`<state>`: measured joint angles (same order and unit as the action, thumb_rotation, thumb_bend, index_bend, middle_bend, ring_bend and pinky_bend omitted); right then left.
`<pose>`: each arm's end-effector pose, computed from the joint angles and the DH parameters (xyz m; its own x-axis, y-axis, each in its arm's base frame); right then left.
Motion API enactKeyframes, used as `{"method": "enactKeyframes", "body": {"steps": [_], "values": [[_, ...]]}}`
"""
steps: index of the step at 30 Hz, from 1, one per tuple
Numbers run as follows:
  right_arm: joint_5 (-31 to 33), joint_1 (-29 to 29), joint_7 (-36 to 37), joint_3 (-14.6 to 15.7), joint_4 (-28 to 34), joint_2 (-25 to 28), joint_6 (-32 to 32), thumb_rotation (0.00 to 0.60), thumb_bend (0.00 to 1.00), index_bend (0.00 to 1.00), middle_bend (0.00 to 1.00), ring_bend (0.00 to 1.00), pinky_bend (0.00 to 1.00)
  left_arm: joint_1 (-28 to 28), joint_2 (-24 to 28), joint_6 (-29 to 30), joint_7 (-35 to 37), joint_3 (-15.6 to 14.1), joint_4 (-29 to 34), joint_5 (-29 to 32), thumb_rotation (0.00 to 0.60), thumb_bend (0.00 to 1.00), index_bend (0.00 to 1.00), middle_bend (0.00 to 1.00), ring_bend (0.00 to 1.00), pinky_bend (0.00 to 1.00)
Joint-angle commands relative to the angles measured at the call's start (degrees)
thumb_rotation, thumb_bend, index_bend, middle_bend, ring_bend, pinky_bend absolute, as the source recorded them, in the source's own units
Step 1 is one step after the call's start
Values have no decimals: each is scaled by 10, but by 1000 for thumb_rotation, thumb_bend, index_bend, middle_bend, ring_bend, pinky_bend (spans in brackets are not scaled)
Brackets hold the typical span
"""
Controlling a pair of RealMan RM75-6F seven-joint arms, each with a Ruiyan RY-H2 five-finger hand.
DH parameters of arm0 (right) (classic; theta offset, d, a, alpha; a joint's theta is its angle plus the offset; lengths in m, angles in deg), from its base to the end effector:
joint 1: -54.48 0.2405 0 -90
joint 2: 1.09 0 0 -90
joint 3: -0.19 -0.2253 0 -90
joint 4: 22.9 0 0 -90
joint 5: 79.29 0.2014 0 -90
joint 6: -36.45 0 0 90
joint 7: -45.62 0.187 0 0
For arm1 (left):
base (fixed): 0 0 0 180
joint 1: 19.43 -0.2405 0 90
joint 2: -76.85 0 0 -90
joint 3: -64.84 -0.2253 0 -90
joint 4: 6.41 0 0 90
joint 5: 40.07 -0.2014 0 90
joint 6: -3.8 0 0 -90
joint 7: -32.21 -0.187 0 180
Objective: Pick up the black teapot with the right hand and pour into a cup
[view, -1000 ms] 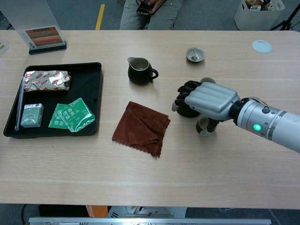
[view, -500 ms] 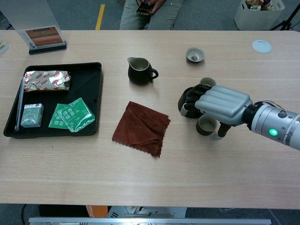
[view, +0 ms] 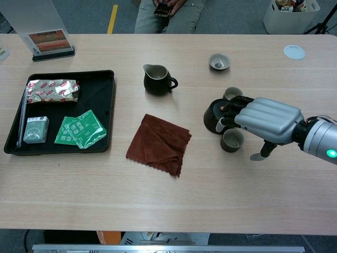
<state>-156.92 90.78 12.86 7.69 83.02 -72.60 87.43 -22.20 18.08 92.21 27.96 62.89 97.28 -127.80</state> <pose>-0.1539 -0.2366 -0.0205 0.7640 -0.3378 0.5497 -0.6085 -0.6605 0.4399 -0.2736 0.1668 0.1572 0.3656 0.0819 0.9272 0.9240 0.0878 -0.3721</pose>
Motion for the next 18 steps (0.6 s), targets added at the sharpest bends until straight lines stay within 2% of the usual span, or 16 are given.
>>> {"method": "enactKeyframes", "body": {"steps": [1,11,18], "values": [[-12,-6,7,6,3,8,6,600,0,258,263,97,0,0,0,-1,-1,0,0,0,600,217,0,0,0,0],[-40,-27,22,18,7,37,26,600,0,258,263,97,0,2,-2,-2,-4,0,2,-3,600,218,0,0,0,0],[-61,-63,39,8,-10,51,91,600,0,258,263,98,0,4,-3,-6,-1,-1,-1,-3,600,218,0,0,0,0]]}}
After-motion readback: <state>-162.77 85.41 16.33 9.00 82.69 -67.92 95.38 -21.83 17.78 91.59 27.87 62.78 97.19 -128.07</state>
